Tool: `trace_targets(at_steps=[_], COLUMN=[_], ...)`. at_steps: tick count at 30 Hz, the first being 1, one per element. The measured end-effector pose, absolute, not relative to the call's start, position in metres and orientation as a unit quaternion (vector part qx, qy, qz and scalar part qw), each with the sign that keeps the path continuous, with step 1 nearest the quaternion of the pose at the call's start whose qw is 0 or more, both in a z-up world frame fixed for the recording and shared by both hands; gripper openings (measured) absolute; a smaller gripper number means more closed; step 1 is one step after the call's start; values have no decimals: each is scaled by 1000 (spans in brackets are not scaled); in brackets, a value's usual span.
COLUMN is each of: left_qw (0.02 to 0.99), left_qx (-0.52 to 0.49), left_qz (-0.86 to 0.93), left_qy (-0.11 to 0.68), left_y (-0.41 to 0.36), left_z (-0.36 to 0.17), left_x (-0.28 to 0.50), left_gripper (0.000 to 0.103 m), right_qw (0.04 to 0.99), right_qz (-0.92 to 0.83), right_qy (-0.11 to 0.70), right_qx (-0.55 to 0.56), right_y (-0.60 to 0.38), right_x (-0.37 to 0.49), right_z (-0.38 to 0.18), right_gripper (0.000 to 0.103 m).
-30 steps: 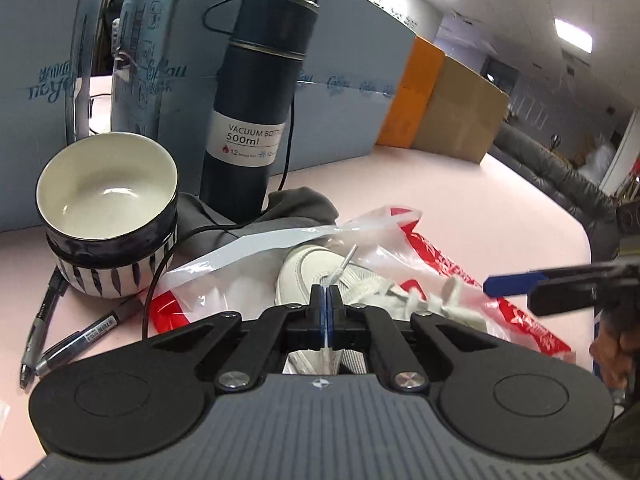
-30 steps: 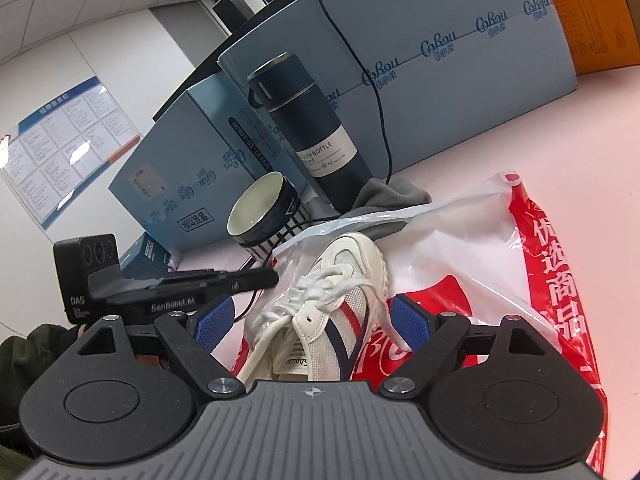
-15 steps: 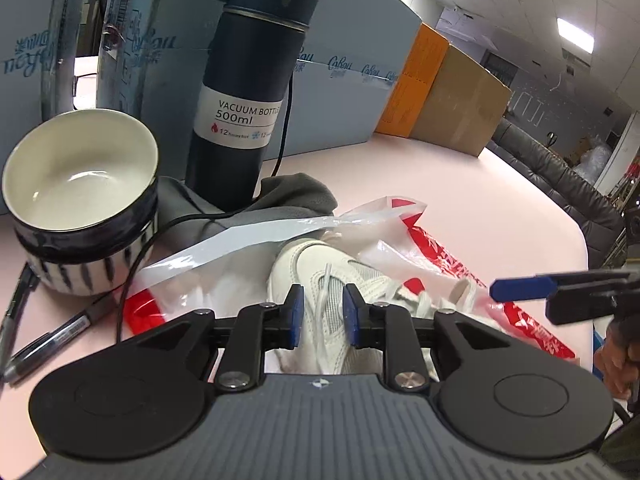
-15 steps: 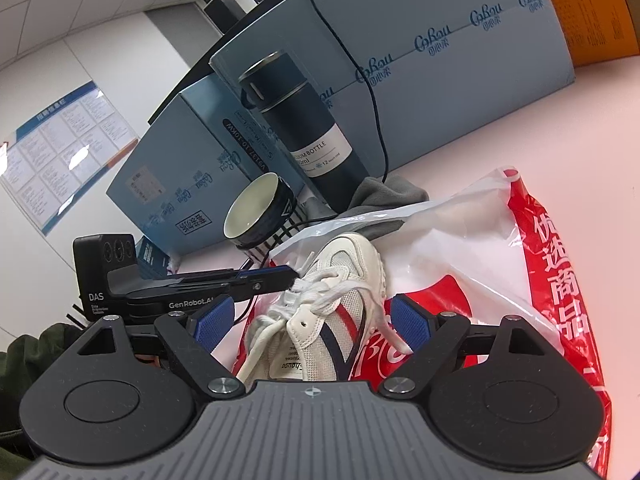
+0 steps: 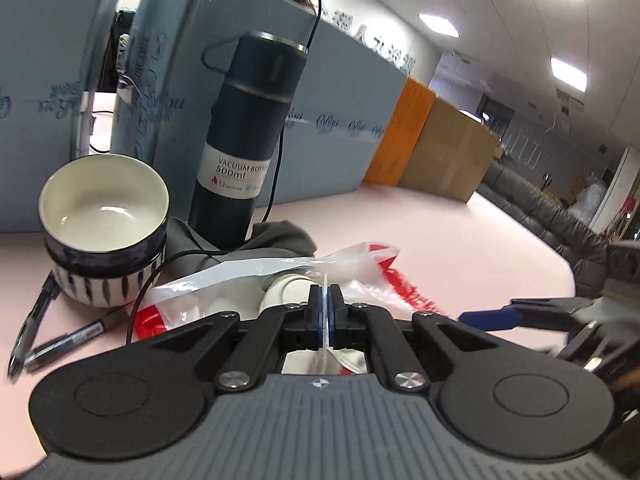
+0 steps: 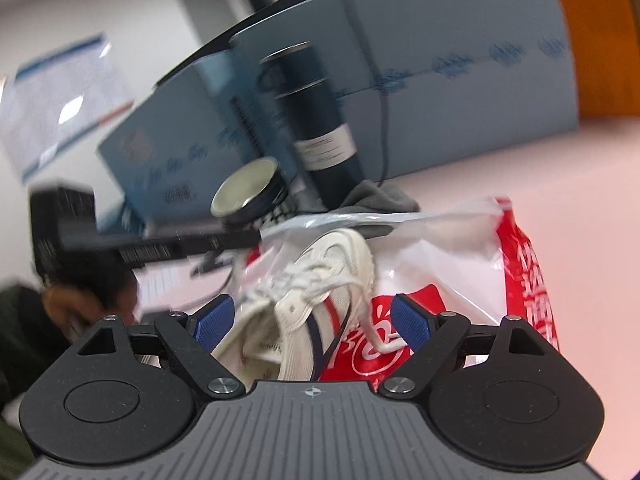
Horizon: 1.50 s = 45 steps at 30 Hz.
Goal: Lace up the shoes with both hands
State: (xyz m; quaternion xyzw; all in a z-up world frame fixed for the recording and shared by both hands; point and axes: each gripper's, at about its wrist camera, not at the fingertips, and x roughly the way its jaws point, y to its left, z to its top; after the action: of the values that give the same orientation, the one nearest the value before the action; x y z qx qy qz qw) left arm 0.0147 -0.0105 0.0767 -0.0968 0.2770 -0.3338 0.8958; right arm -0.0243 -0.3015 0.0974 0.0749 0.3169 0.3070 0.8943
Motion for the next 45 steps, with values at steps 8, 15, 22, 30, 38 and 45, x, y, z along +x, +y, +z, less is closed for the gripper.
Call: trace_targets(at_steps=[8, 15, 22, 30, 38, 45], left_qw=[897, 898, 894, 888, 883, 877], left_qx=[-80, -33, 55, 101, 119, 138], left_qz=[-332, -340, -348, -351, -354, -362], left_qy=[280, 277, 276, 281, 283, 284], left_y=[-16, -38, -77, -98, -103, -108], left_z=[79, 85, 80, 77, 76, 79], left_x=[-14, -34, -45, -46, -44, -41], left_gripper=[2, 2, 2, 2, 2, 2], right_qw=[896, 849, 657, 638, 644, 644], right_qz=[325, 338, 304, 314, 324, 327], right_qy=[299, 368, 449, 459, 463, 464], right_qx=[-37, 172, 523, 533, 517, 513], right_y=[-277, -317, -368, -369, -370, -370], right_x=[-35, -3, 23, 28, 33, 34], right_z=[81, 77, 3, -2, 2, 1], right_gripper=[22, 11, 12, 12, 13, 13])
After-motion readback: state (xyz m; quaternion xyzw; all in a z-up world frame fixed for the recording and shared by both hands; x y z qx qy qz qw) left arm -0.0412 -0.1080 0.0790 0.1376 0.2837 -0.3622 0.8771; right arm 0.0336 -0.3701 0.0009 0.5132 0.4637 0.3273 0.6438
